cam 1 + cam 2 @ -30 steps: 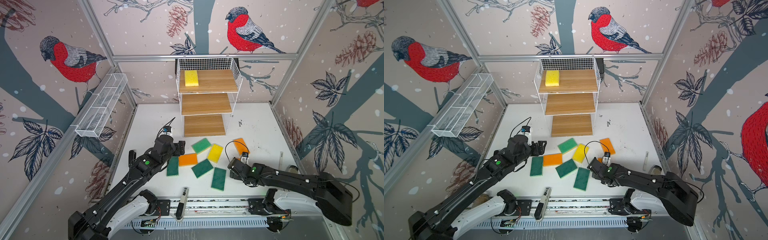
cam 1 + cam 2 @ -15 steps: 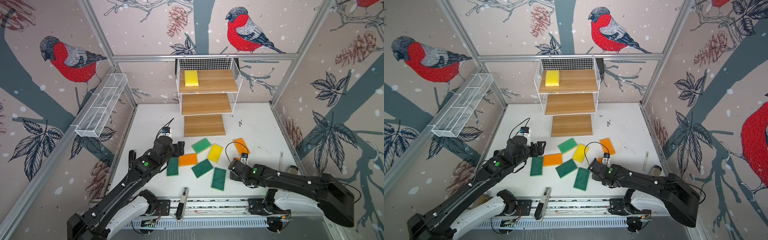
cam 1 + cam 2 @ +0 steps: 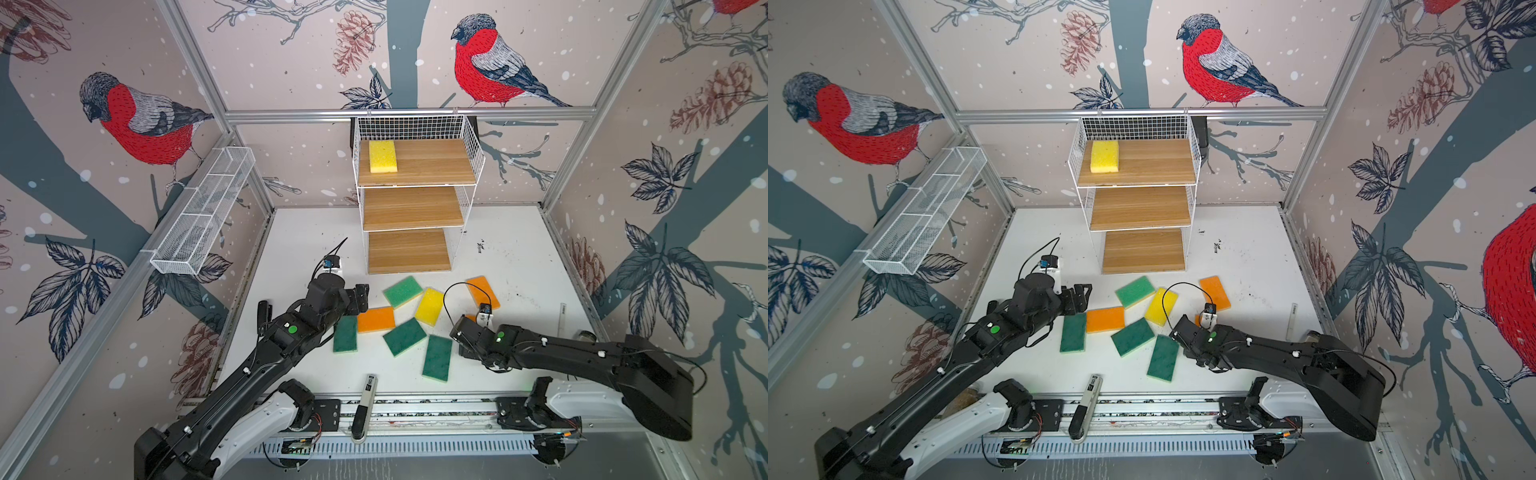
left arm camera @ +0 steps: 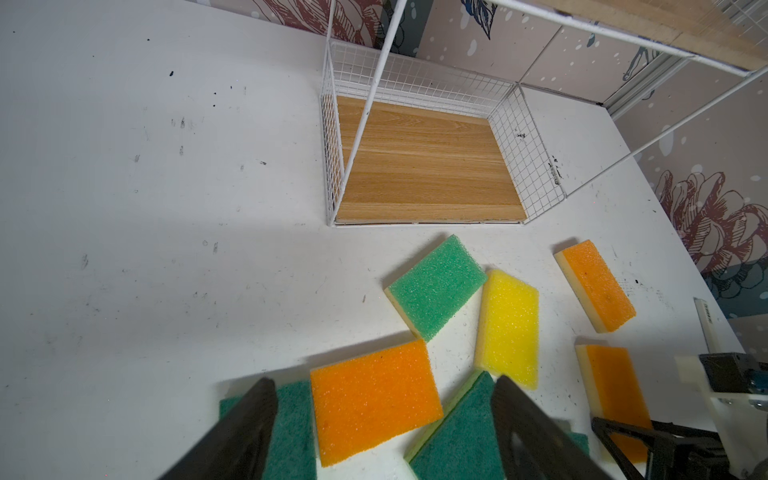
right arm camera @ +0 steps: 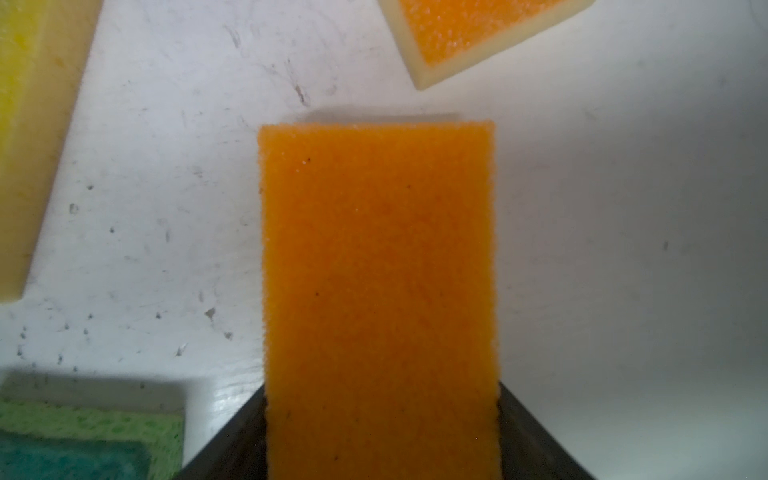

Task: Place and organize the cleaning sponges onto the shelf
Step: 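Close the right gripper on the orange sponge nearest the robot, then lift the orange sponge with the right gripper toward the shelf unit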

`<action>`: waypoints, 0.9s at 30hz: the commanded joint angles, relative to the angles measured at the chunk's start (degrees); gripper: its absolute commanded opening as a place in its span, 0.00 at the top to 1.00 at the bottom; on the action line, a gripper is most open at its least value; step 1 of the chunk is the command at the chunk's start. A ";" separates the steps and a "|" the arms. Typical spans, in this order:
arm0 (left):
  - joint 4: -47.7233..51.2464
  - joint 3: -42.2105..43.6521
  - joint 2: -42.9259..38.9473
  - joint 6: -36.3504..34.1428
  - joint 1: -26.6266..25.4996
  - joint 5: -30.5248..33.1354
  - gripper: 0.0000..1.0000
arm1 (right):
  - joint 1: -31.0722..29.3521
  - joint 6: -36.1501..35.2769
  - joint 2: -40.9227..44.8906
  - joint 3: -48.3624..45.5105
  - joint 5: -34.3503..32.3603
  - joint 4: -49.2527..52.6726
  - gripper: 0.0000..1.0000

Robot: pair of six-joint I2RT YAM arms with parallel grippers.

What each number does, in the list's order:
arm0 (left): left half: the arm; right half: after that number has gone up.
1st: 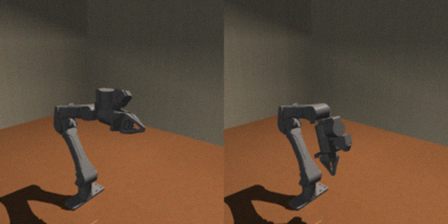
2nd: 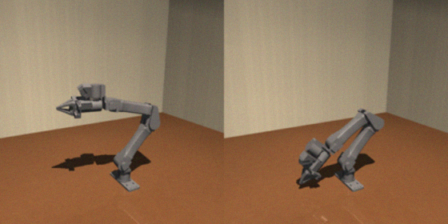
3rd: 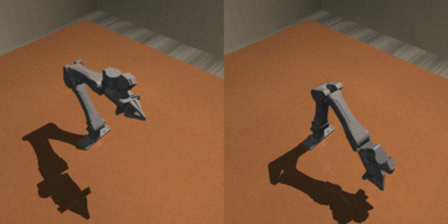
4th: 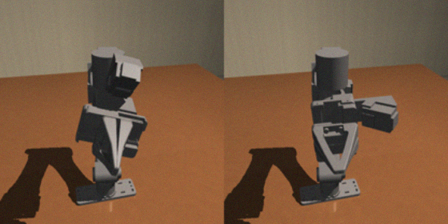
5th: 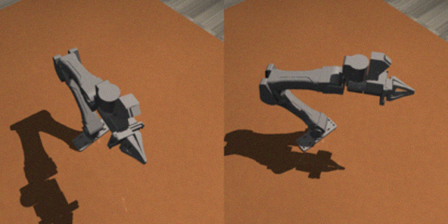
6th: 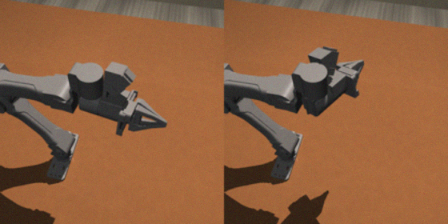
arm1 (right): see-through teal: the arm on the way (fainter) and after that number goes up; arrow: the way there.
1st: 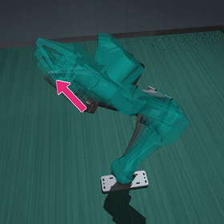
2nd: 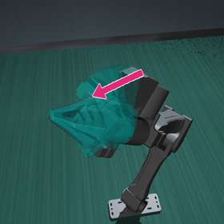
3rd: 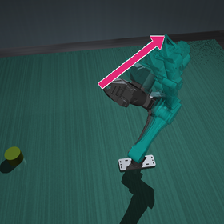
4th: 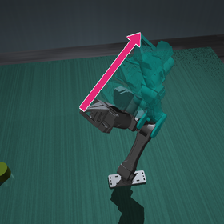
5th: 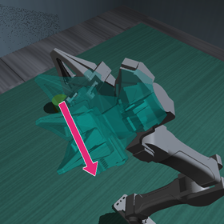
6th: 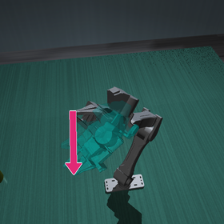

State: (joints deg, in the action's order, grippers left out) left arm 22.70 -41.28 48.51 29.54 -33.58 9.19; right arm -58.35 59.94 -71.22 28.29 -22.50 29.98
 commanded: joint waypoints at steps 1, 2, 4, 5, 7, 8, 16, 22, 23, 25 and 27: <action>-0.73 -0.72 -0.17 -0.30 0.04 0.29 0.18 | -0.18 -0.03 -0.28 -0.12 0.97 2.87 0.26; -0.68 -0.80 -0.26 -0.40 0.03 0.37 0.18 | -0.23 0.10 0.04 -0.18 0.97 3.19 0.26; -0.66 -0.89 -0.51 -0.45 0.04 0.63 0.18 | -0.25 0.34 0.78 -0.42 0.80 3.72 0.26; -0.77 -0.89 -0.60 -0.43 0.03 0.64 0.18 | -0.27 0.40 1.23 -0.67 0.65 3.77 0.26; -0.99 -0.78 -0.52 -0.45 0.02 0.57 0.18 | -0.23 0.54 1.73 -1.14 0.44 3.89 0.28; -1.08 -0.82 -0.31 -0.43 0.05 0.55 0.18 | -0.22 0.64 1.83 -1.37 0.44 3.78 0.29; -0.97 -1.39 0.03 -0.53 0.05 -0.13 0.19 | -0.41 -0.90 1.66 -2.61 2.13 2.72 0.33; -0.14 -1.61 -1.39 -0.48 0.10 0.47 0.19 | -0.60 -2.29 4.49 -0.44 1.19 4.43 0.35; 0.28 -1.91 -1.49 -0.54 0.04 0.65 0.19 | -0.63 -2.71 4.83 0.57 0.49 5.21 0.35; 0.90 -2.38 -1.49 -0.71 0.09 0.92 0.19 | -0.62 -3.74 5.32 2.61 -0.62 6.60 0.35; 1.14 -2.59 -1.70 -0.80 0.03 1.09 0.19 | -0.90 -4.87 5.63 4.54 -1.38 7.57 0.36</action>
State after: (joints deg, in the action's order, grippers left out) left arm 23.53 -43.18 47.09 29.52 -33.58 9.32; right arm -58.96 57.36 -66.02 30.96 -21.74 34.44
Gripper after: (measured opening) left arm 0.812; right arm 0.646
